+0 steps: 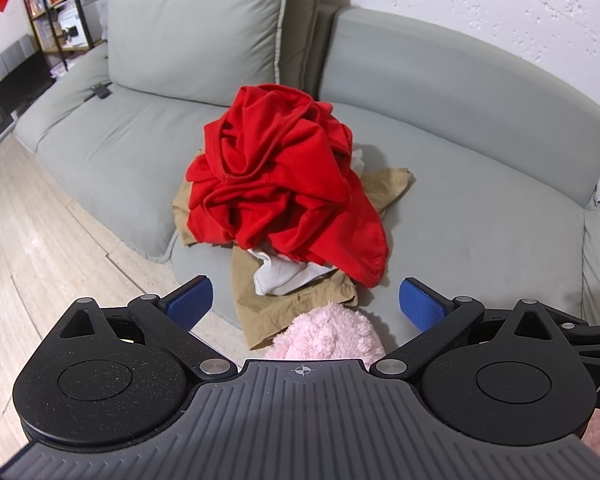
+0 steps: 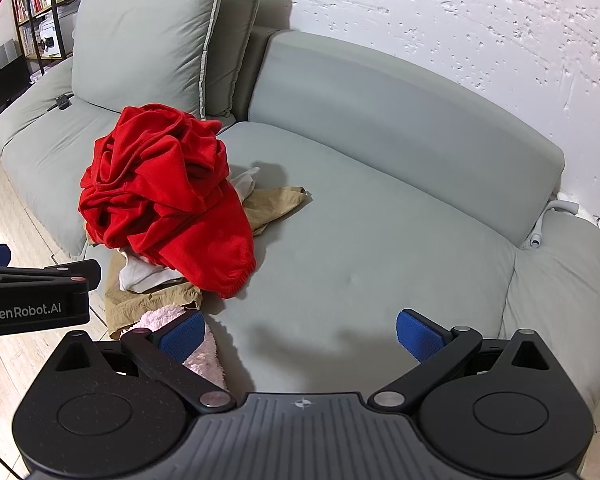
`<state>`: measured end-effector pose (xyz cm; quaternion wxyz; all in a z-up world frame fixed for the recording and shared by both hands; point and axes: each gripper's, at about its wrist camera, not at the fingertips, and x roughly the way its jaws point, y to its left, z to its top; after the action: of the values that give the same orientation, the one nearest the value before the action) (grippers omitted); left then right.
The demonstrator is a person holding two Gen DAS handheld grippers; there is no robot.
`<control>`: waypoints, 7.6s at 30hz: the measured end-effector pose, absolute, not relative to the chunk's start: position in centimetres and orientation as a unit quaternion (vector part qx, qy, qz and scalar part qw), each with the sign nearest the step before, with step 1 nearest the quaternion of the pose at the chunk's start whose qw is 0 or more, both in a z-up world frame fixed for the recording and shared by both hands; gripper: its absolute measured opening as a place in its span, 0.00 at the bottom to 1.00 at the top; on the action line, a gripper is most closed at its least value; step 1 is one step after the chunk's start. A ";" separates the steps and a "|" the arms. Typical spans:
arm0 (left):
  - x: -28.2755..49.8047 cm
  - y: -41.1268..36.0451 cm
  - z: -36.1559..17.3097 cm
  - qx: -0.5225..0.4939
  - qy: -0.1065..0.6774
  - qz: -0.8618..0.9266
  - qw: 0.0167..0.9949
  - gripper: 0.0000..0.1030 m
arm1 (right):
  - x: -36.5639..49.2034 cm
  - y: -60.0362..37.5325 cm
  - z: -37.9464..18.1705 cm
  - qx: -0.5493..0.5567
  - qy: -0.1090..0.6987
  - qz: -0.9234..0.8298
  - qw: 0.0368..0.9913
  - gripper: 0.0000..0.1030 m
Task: Fold clothes
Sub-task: 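Move both grippers toward the crumpled red shirt on the pile, then close the left gripper on the red shirt while the right gripper grasps it too, then lift the red shirt with both grippers and shake it open, then lower the shirt flat onto the sofa and open both grippers, then move the right gripper to a sleeve of the red shirt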
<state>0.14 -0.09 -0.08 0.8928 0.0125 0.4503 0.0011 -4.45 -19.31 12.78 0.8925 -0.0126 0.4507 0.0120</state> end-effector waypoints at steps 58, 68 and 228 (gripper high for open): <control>14.0 13.2 -7.1 -0.123 0.399 0.042 0.908 0.44 | 16.7 -8.8 10.1 -0.059 0.345 0.217 0.911 0.73; 18.2 13.7 -10.6 -0.135 0.436 0.023 0.890 0.45 | 23.5 -7.9 8.1 -0.036 0.386 0.223 0.894 0.59; 3.9 -25.7 -18.0 0.216 0.451 -0.315 0.807 0.54 | 0.7 -42.7 -10.5 0.108 0.473 -0.133 0.864 0.46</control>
<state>3.88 -25.70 -18.01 0.8069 0.2156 0.4509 -0.3147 0.75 -42.66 -10.55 0.8644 0.1079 0.4728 -0.1331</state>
